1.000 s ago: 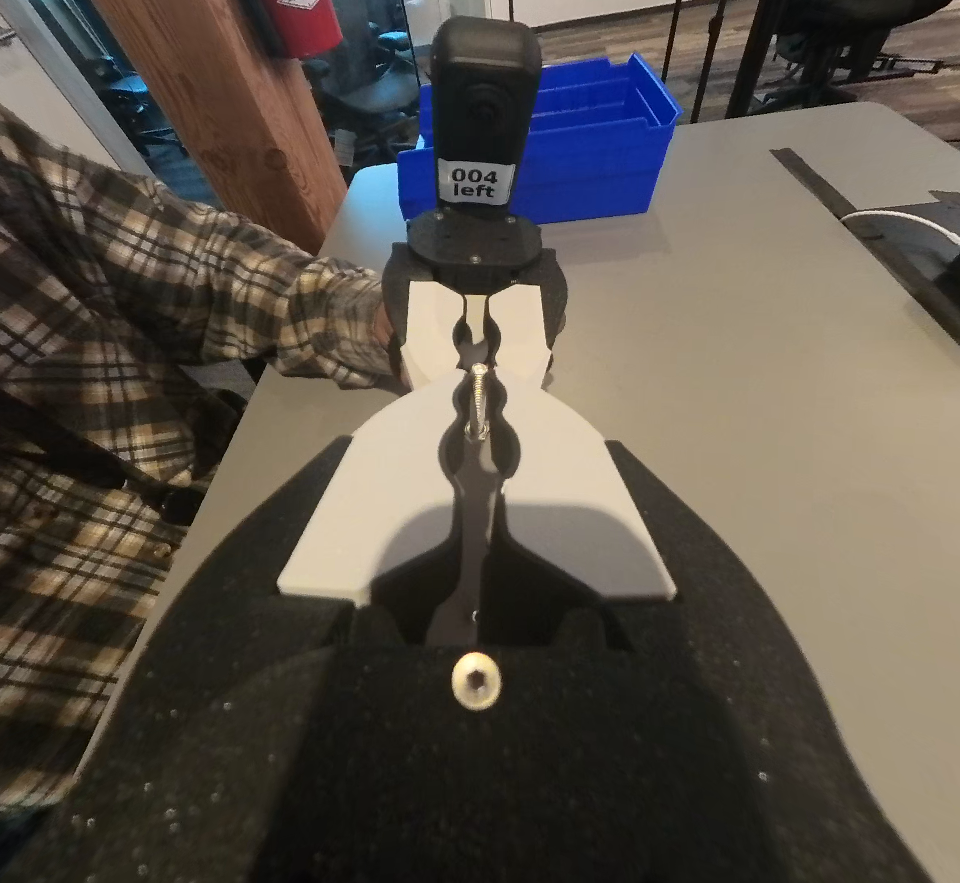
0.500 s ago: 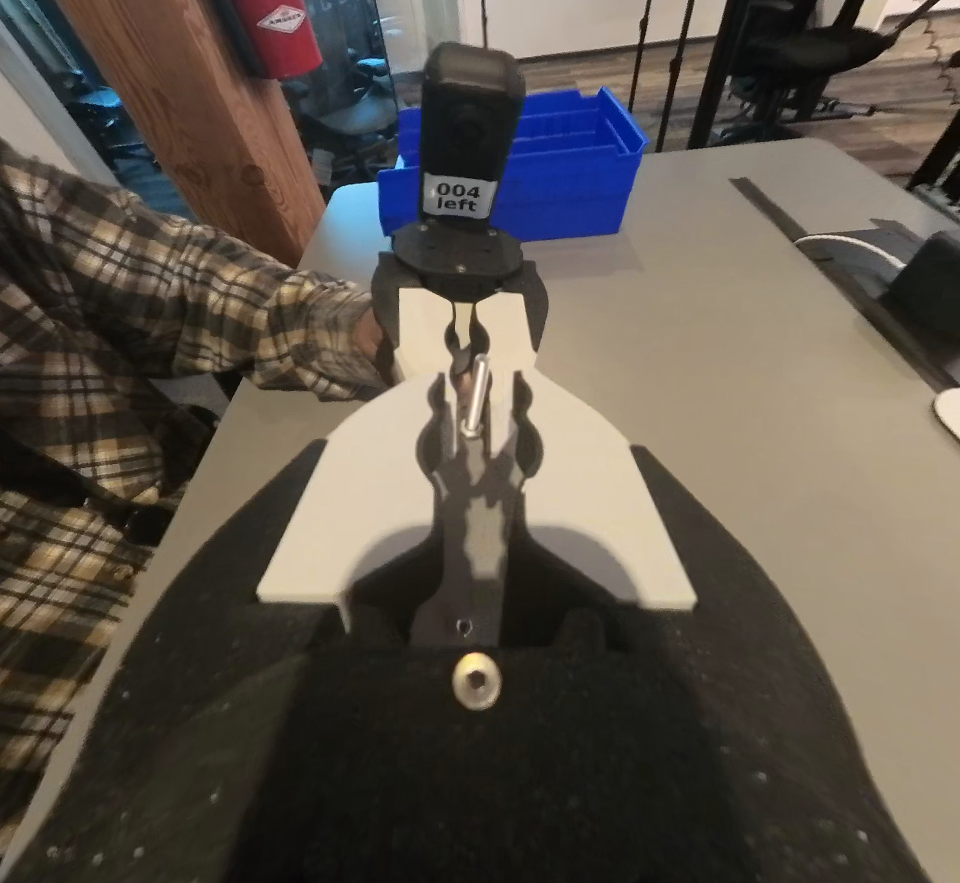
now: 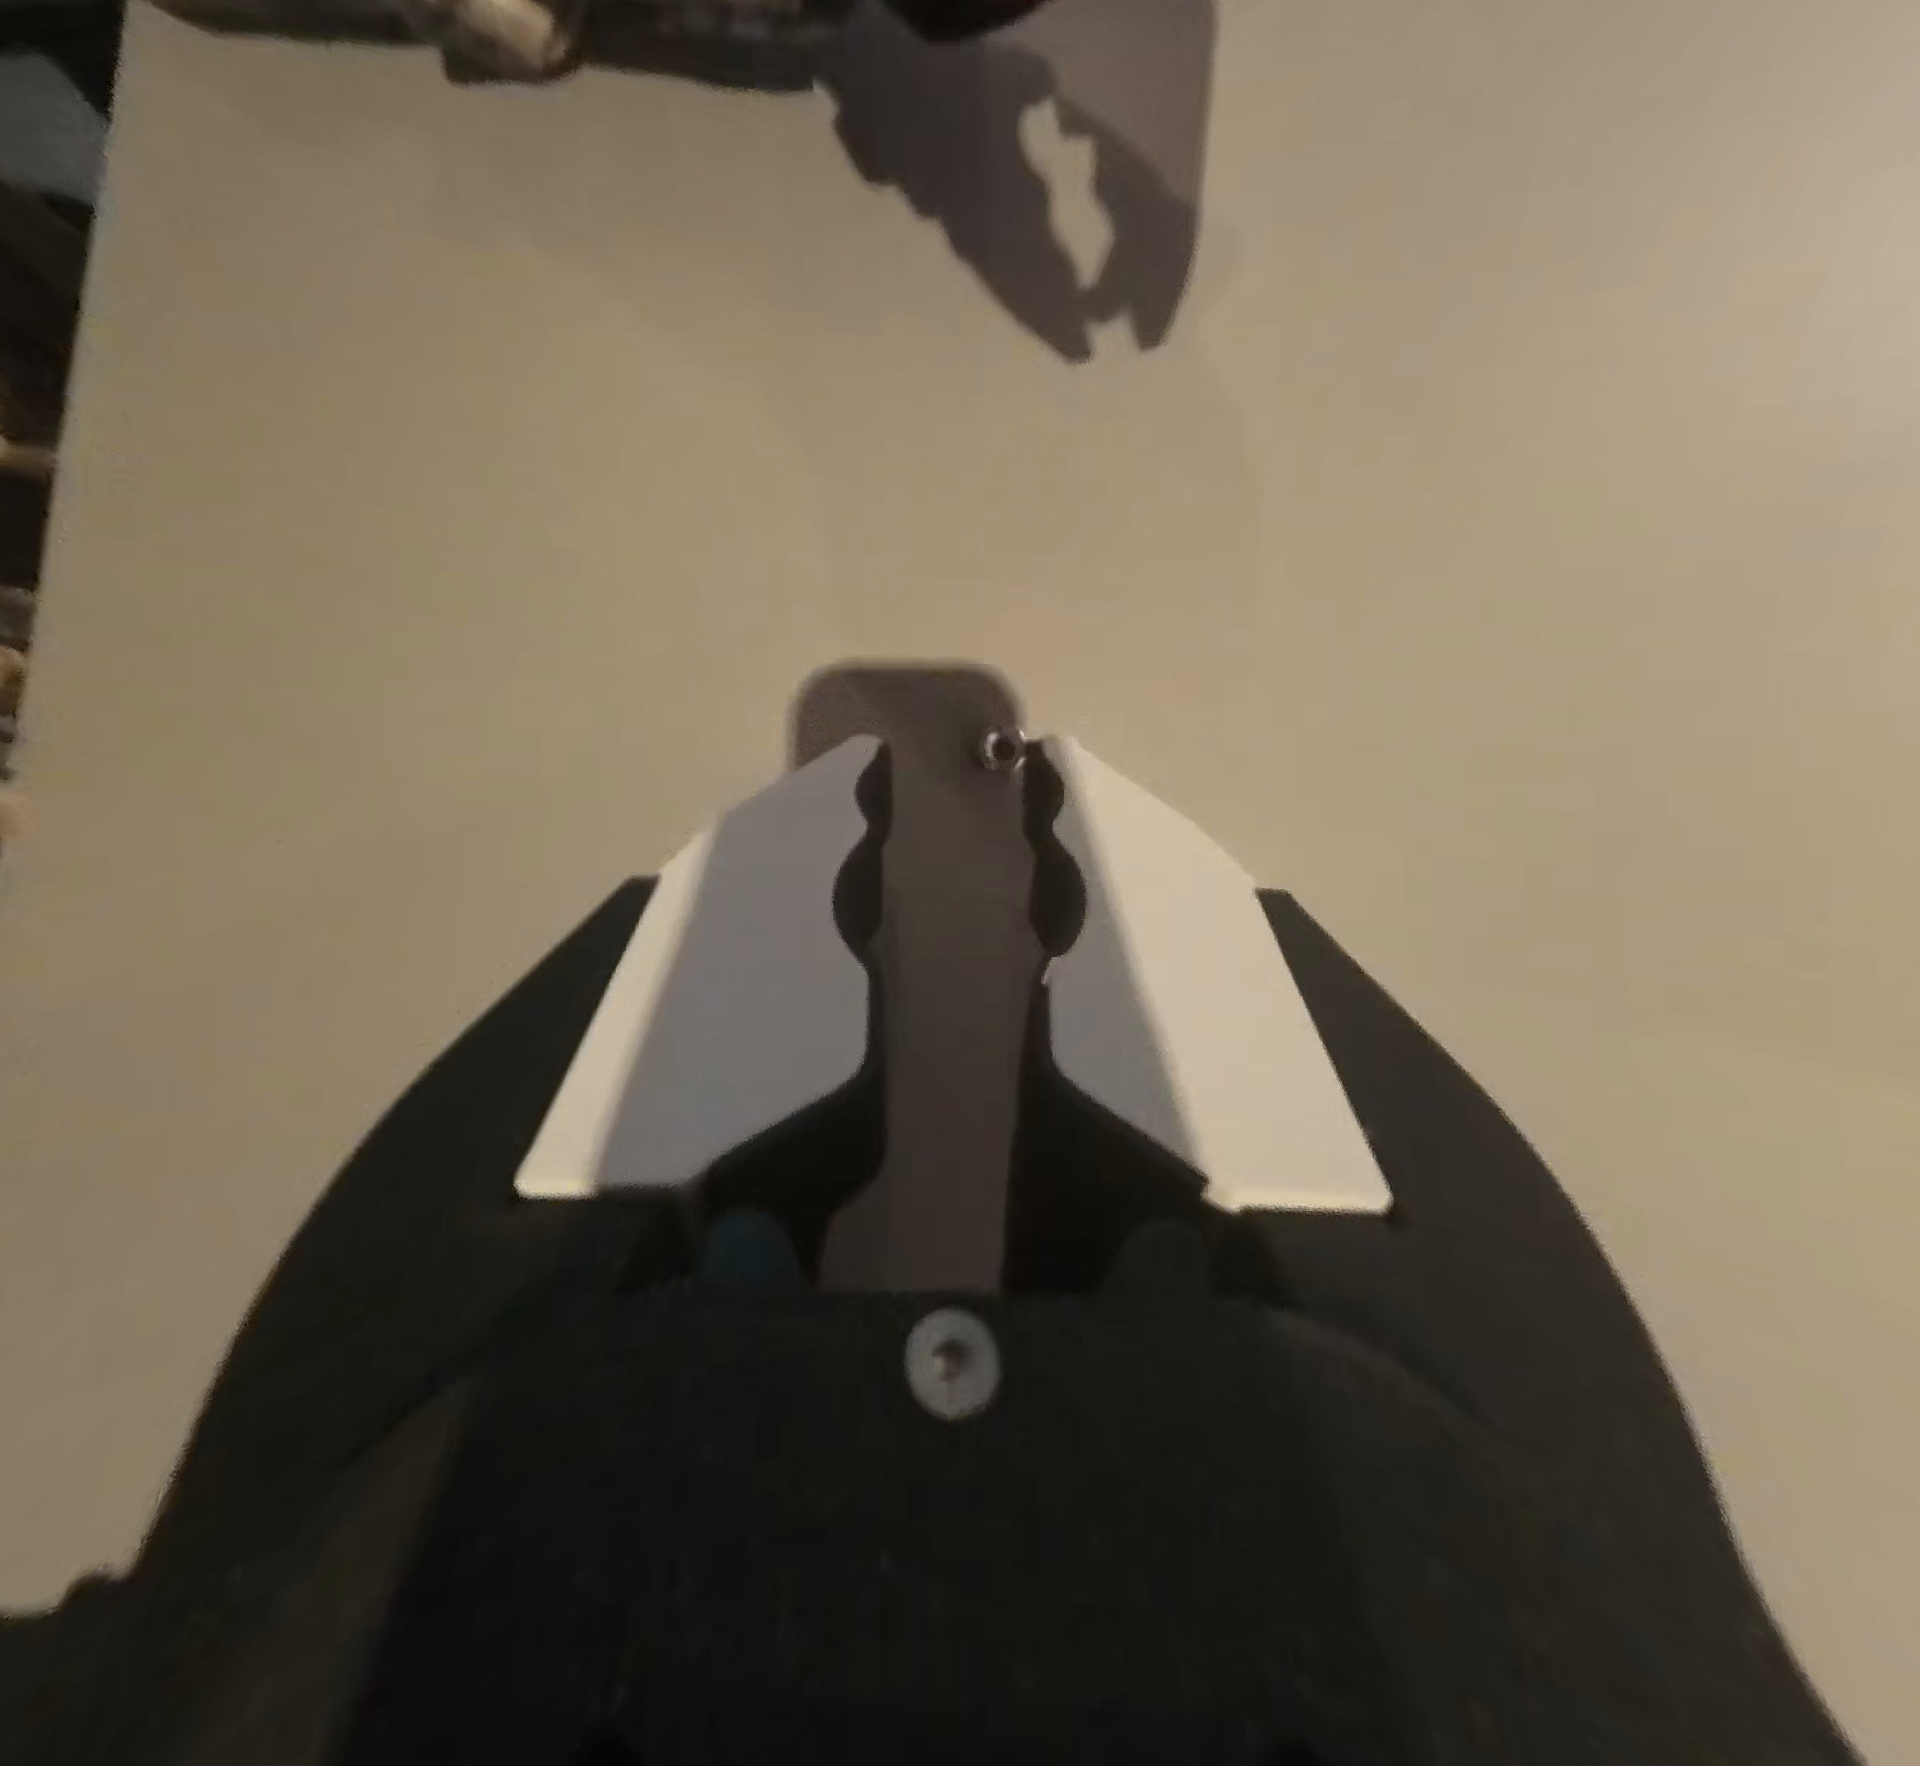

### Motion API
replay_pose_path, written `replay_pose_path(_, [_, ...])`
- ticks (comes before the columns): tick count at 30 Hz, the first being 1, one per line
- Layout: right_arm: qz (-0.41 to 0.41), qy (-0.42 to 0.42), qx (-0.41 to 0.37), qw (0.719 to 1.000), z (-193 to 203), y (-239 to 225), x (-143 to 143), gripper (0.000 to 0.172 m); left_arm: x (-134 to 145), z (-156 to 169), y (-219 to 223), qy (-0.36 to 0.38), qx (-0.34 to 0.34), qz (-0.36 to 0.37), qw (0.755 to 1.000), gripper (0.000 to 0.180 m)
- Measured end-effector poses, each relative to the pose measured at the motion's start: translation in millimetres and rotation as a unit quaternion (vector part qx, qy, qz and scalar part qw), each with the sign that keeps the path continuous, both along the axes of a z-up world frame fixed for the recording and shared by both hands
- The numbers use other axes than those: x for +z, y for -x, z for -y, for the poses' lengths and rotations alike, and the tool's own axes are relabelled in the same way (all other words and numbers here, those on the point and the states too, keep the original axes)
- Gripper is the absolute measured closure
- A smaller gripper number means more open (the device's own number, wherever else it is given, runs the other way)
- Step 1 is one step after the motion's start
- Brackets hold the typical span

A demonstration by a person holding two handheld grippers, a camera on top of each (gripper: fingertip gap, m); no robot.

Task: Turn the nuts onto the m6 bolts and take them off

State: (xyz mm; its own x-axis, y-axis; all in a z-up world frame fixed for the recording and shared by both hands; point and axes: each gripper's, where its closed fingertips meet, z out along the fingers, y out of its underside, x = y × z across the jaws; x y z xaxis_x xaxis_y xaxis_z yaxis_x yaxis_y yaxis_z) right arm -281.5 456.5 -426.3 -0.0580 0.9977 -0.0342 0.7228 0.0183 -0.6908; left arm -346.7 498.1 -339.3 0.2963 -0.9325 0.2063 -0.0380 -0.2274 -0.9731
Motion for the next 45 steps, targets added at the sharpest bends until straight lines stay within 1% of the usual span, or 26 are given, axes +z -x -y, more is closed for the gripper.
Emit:
replay_pose_path(5, [0.019,-0.001,0.003,1.0,-5,5,-10,0.152,-2,-1,-1,0.0,0.0,-0.004,1.0,0.17])
replay_pose_path(10, [0.057,-0.013,0.015,0.998,-8,5,-19,0.153,-5,-2,-1,0.001,0.002,-0.01,1.0,0.17])
replay_pose_path(14, [0.073,-0.019,0.027,0.997,-8,9,-21,0.153,-5,-3,0,0.001,0.004,-0.011,1.0,0.17])
replay_pose_path(16, [0.085,-0.02,0.035,0.996,-7,10,-24,0.16,-5,-3,0,-0.002,0.006,-0.015,1.0,0.17])
replay_pose_path(22, [0.092,-0.013,0.018,0.995,-7,8,-22,0.161,-9,-1,7,-0.009,0.012,-0.031,0.999,0.17])
replay_pose_path(24, [0.065,-0.009,0.0,0.998,-11,8,-6,0.161,-10,1,10,-0.011,0.012,-0.033,0.999,0.17])
replay_pose_path(27, [-0.006,-0.003,-0.024,1.0,-23,13,48,0.162,-13,4,8,-0.014,0.006,-0.042,0.999,0.17])
replay_pose_path(28, [-0.019,-0.007,-0.026,0.999,-26,15,66,0.162,-14,5,7,-0.014,0.003,-0.043,0.999,0.17])
replay_pose_path(30, [-0.023,-0.029,-0.012,0.999,-28,22,94,0.162,-14,8,3,-0.017,-0.003,-0.048,0.999,0.17])
replay_pose_path(33, [-0.009,-0.052,0.022,0.998,-26,37,119,0.162,-16,12,-1,-0.026,-0.007,-0.059,0.998,0.17])
replay_pose_path(35, [-0.005,-0.058,0.042,0.997,-25,49,127,0.161,-15,13,-2,-0.029,-0.007,-0.063,0.998,0.17])
replay_pose_path(38, [0.003,-0.061,0.062,0.996,-24,63,131,0.161,-17,13,-3,-0.031,-0.005,-0.07,0.997,0.17])
replay_pose_path(45, [0.032,-0.06,0.09,0.994,-23,76,119,0.161,-20,15,-6,-0.041,-0.007,-0.088,0.995,0.17])
